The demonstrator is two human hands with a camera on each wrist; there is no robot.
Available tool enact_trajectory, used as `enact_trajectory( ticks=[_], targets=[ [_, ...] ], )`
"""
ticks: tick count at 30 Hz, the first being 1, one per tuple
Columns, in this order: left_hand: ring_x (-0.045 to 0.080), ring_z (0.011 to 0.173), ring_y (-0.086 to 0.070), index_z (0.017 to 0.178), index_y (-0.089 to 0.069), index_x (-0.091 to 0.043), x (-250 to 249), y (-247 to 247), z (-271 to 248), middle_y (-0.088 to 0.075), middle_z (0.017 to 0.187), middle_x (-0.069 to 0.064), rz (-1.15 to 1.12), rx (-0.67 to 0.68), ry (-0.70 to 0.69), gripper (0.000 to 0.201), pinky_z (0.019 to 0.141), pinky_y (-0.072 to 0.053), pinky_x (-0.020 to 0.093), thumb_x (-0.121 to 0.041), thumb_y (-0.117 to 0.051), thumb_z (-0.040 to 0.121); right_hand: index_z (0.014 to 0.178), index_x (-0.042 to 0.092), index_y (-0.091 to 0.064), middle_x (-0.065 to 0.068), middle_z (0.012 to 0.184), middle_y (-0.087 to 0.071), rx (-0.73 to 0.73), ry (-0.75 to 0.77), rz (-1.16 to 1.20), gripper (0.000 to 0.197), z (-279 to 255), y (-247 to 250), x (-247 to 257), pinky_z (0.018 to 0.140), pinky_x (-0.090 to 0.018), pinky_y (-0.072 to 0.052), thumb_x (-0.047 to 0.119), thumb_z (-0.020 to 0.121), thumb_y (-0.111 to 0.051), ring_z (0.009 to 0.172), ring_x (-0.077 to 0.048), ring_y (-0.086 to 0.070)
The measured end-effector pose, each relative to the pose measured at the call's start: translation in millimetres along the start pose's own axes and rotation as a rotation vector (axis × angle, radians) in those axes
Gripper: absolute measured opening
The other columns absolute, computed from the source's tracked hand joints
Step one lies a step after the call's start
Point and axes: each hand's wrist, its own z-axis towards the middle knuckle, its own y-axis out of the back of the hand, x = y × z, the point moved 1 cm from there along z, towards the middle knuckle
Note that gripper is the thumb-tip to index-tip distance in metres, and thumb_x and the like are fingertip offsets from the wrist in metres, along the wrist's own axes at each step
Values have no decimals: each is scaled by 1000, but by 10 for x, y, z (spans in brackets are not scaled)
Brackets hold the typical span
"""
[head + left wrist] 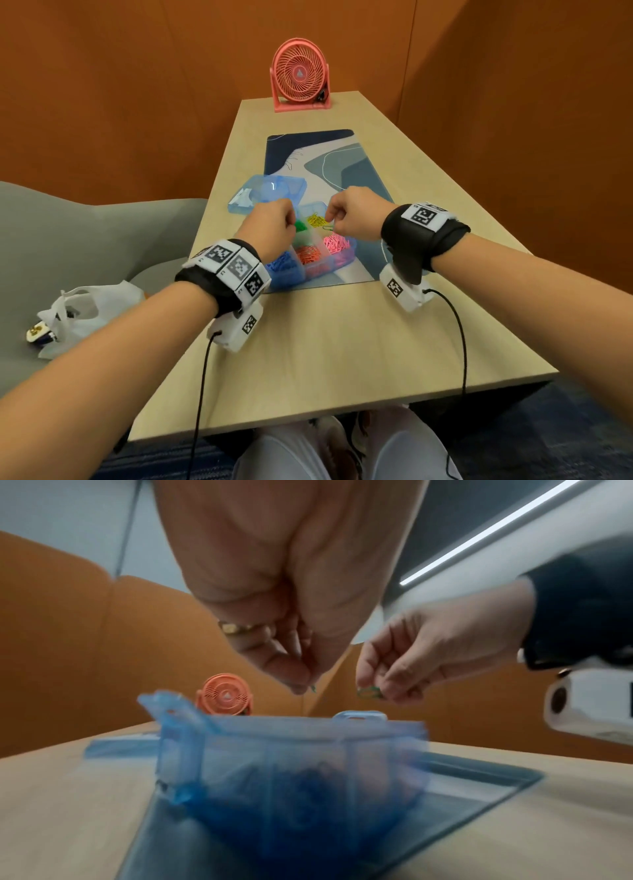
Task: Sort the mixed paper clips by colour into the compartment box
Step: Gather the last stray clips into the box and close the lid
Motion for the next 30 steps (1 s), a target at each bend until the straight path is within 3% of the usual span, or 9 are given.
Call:
enact_trajectory(
  ticks=[2, 5, 11, 13, 16, 19, 25, 27, 30],
  targets=[
    [27, 86, -59, 90, -56, -16, 76, -54, 110, -64, 92, 8, 29, -8, 54, 8, 78, -50, 35, -10, -50, 89, 98, 11, -70, 4, 85, -58, -9, -12, 6, 21, 166, -22, 57, 67, -21, -42, 3, 84, -58, 78, -12, -55],
    [28, 90, -60, 88, -57, -17, 138, -132, 251, -65, 95, 9, 61, -5, 90, 8, 74, -48, 32, -11, -51, 88, 94, 7, -70, 3, 83, -60, -6, -10, 9, 19, 383, -74, 153, 69, -22, -44, 0, 84, -56, 73, -12, -55],
    [21, 93, -60, 95, -69, -13, 217, -112, 378, -67, 101, 6, 70, 85, 49, 12, 77, -45, 26, -12, -59, 87, 90, 8, -70, 2, 69, -61, 65, -44, 19, 15, 745, -170, 159, 61, -21, -53, -1, 84, -59, 59, -12, -60],
    [20, 93, -59, 98, -70, -10, 242, -70, 340, -67, 102, 6, 49, 143, 23, 15, 76, -43, 24, -19, -61, 88, 92, 8, -70, 0, 72, -63, 79, -43, 15, 14, 834, -139, 139, 59, -20, -52, 1, 87, -58, 59, -13, -61],
    [16, 89, -59, 95, -72, -13, 316, 41, 253, -68, 99, 2, 79, 238, 2, 17, 76, -46, 25, -26, -66, 85, 95, 7, -71, -5, 91, -69, 60, -7, -96, 16, 1009, -50, 135, 66, -25, -46, 2, 87, -59, 73, -15, -59],
    [12, 82, -60, 94, -73, -16, 413, 145, 163, -69, 93, -3, 119, 325, 7, 13, 73, -44, 21, -20, -68, 82, 100, 9, -71, -5, 105, -69, 101, 30, -216, 18, 1235, 14, 189, 71, -23, -41, 5, 88, -59, 82, -15, -56],
    [4, 71, -55, 87, -74, -18, 550, 286, 54, -63, 76, -11, 150, 388, -50, 11, 60, -40, 9, -14, -66, 81, 114, 16, -68, -5, 116, -66, 275, 79, -411, 28, 1573, -18, 252, 80, -25, -44, 9, 86, -65, 105, -23, -61],
    [-1, 65, -54, 83, -74, -19, 609, 338, 37, -61, 71, -15, 139, 433, -60, 9, 57, -38, 4, -14, -68, 79, 122, 17, -63, -3, 122, -63, 332, 113, -489, 36, 1626, -75, 251, 86, -27, -43, 9, 87, -64, 110, -23, -58],
    [-3, 62, -53, 81, -74, -21, 710, 399, 31, -64, 70, -14, 147, 476, -53, 9, 57, -38, 5, -14, -71, 77, 138, 21, -49, -1, 138, -52, 413, 146, -625, 50, 1667, -155, 207, 95, -29, -39, 10, 90, -60, 123, -23, -50]
  ],
)
